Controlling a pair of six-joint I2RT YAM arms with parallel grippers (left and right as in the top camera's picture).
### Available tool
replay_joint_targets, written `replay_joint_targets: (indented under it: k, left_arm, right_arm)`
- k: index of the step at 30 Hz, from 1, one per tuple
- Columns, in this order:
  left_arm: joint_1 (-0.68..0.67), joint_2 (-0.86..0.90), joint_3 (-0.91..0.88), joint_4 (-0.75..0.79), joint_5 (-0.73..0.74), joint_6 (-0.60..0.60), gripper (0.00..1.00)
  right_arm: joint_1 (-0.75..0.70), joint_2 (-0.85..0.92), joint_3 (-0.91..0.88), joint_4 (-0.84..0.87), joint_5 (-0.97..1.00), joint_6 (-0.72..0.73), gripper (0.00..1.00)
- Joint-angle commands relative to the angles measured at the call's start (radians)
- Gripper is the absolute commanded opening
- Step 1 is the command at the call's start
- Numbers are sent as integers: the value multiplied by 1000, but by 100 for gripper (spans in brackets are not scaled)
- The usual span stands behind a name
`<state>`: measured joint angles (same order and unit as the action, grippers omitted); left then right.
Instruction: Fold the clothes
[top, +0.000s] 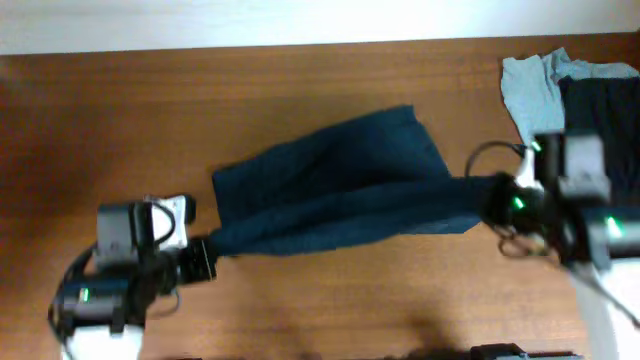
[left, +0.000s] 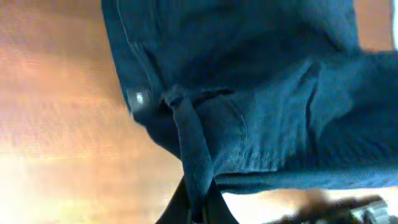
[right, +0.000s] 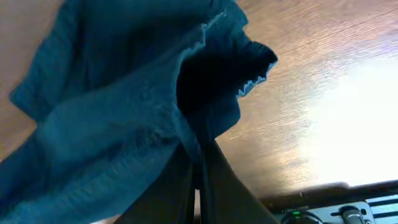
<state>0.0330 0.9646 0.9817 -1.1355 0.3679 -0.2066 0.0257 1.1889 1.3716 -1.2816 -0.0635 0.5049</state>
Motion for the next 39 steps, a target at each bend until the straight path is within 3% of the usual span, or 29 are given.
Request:
replay_joint_targets:
  k: [1,8,15,20,28,29,30,32,34,36,39]
  left_arm:
    - [3,175,22,104,-76,-2,0]
    - [3,455,45,317,-76,3,1]
    - [3,564,59,540,-77,18,1]
    - [3,630,59,656,-78,18,1]
    - [3,667,59,679,-156,18,1]
    - [3,667,59,681,-161,18,2]
    - [3,667,59,689,-167,18,1]
    - [3,667,59,697,-167,18,2]
    - [3,667,59,710,-167,18,8]
    - [3,667,59,714,-167,18,17]
    - [3,667,59,713,-167,18,22]
  right_arm:
    - [-6,186,3,78,-20,-22,4]
    - [-6,447,3,387,-210,-102,4]
    - [-6,590,3,694,-274,-100,4]
    - [-6,642,3,822,-282,-61,4]
    - [1,670,3,908,-271,-51,6]
    - [1,670,3,909,-262,-51,11]
    - [1,670,3,909,-240,-51,28]
    - [0,670,3,908,-239,-56,53]
    - [-5,670,3,894,-238,-90,70]
    - [-20,670,3,845,-230,-109,75]
    - [-40,669,3,763,-232,-114,75]
